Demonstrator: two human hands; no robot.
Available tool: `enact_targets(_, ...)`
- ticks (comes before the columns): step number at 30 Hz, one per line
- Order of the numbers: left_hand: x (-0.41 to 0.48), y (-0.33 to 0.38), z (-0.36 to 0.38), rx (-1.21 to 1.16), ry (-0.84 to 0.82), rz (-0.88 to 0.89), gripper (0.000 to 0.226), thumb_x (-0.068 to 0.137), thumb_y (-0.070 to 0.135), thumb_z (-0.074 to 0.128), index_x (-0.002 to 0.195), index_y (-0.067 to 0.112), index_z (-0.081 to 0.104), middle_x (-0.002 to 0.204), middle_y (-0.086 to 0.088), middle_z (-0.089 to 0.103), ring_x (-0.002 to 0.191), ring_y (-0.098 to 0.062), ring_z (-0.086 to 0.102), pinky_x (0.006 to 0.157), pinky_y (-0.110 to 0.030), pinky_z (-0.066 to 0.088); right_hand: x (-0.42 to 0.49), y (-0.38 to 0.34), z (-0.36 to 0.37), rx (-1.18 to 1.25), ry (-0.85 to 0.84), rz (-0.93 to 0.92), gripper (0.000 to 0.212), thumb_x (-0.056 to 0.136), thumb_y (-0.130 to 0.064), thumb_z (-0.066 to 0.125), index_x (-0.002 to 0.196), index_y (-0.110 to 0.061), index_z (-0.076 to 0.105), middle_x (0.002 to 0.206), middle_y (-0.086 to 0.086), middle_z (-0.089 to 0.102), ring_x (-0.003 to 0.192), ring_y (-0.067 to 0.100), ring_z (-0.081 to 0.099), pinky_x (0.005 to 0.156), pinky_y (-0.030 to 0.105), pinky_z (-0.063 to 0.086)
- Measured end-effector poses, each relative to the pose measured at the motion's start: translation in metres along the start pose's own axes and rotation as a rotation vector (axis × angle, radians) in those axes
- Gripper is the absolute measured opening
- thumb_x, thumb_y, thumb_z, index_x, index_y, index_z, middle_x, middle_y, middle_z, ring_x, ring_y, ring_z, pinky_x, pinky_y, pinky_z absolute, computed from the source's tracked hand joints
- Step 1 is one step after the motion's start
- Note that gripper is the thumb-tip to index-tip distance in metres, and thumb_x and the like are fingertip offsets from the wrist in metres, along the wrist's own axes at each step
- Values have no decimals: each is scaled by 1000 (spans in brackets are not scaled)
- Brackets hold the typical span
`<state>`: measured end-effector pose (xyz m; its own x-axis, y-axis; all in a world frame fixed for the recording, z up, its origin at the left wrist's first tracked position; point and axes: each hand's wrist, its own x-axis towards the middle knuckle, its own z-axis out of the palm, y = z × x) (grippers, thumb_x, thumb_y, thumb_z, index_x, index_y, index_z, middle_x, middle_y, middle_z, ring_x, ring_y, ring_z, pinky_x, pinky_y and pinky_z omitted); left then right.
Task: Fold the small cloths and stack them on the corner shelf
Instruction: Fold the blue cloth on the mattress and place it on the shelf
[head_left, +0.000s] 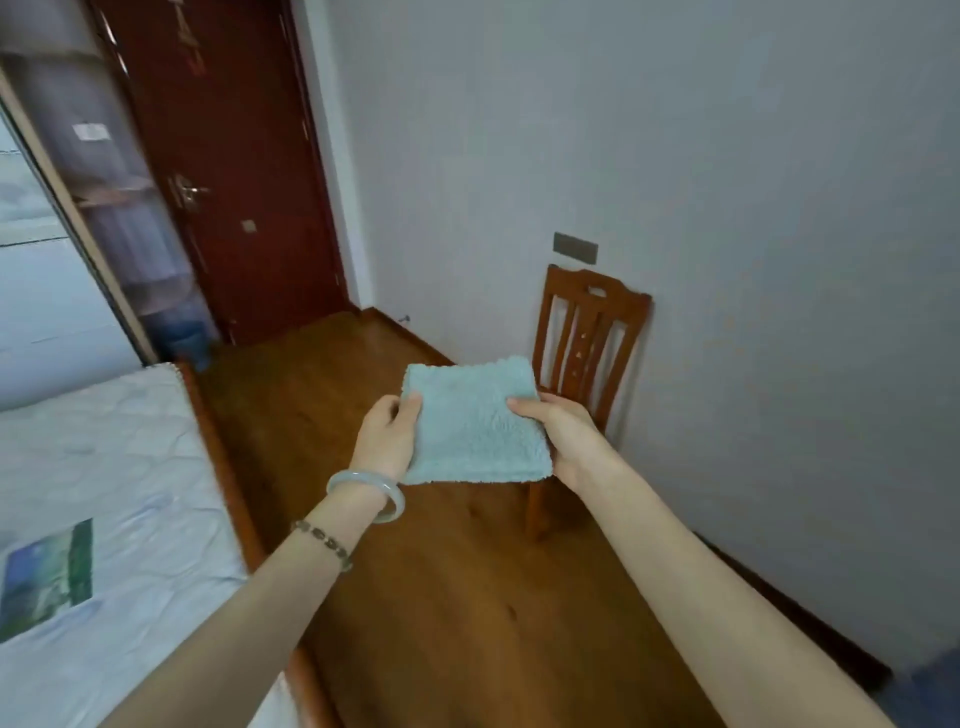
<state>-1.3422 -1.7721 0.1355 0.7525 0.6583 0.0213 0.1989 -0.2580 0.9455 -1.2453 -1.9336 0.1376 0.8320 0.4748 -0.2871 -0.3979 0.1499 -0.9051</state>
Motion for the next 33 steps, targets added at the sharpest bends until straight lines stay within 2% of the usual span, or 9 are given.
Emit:
enact_targets(5, 70, -3, -11, -30, 113, -31, 32, 99, 42, 37, 102, 16, 55, 91, -2, 58, 85, -16, 55, 66, -27, 41, 88, -19, 35, -44, -127, 21, 41, 80, -10, 74, 118, -9, 60, 109, 9, 70, 95, 24, 69, 70, 33, 58)
enact_targets(9, 143, -9, -17, -70, 190, -48, 30, 99, 42, 38, 102, 17, 55, 93, -2, 58, 85, -14, 54, 65, -25, 40, 173, -38, 67, -112, -233, 6, 41, 80, -10, 72, 119, -7, 61, 107, 8, 72, 94, 23, 70, 71, 32, 57)
enact_targets(13, 223, -4, -28, -64, 248, -56, 31, 99, 39, 39, 107, 14, 56, 94, -2, 58, 86, -13, 53, 65, -24, 38, 255, -63, 104, -128, -287, 12, 42, 80, -7, 71, 121, -3, 59, 104, 10, 72, 88, 21, 71, 62, 28, 57)
enact_targets(15, 261, -1, -35, -51, 285, -57, 31, 99, 39, 39, 108, 15, 55, 93, 0, 57, 83, -9, 52, 63, -24, 36, 294, -73, 122, -129, -329, 12, 45, 80, -9, 72, 122, -4, 58, 108, 10, 71, 92, 22, 71, 65, 30, 57)
enact_targets(18, 309, -2, -41, -33, 323, -81, 33, 98, 42, 40, 108, 15, 56, 97, -1, 59, 84, -9, 52, 72, -29, 37, 344, -80, 143, -128, -364, 24, 46, 80, -10, 72, 123, -6, 59, 111, 9, 70, 97, 23, 69, 72, 32, 58)
enact_targets(25, 426, -23, -47, 20, 433, -109, 35, 98, 41, 41, 101, 11, 59, 89, -1, 58, 77, -8, 49, 62, -22, 36, 471, -89, 191, -159, -445, 75, 39, 80, -10, 72, 118, -7, 61, 109, 9, 70, 95, 22, 70, 70, 32, 58)
enact_targets(28, 492, -31, -45, 14, 471, -126, 38, 98, 41, 41, 102, 9, 60, 90, -3, 59, 79, -9, 51, 65, -26, 39, 540, -98, 213, -180, -489, 82, 31, 82, -9, 70, 112, -9, 62, 106, 8, 71, 92, 21, 70, 68, 31, 58)
enact_targets(30, 538, -33, -42, 2, 493, -132, 36, 98, 42, 41, 102, 11, 60, 91, -2, 60, 83, -12, 53, 67, -27, 38, 589, -108, 227, -198, -515, 75, 37, 81, -10, 72, 116, -9, 61, 108, 7, 70, 95, 21, 69, 69, 32, 57)
enact_targets(33, 604, -27, -42, -3, 548, -140, 35, 98, 41, 40, 101, 12, 59, 87, 1, 58, 81, -11, 53, 61, -22, 35, 659, -131, 253, -234, -555, 72, 42, 80, -10, 73, 120, -8, 60, 109, 7, 70, 97, 22, 69, 70, 32, 58)
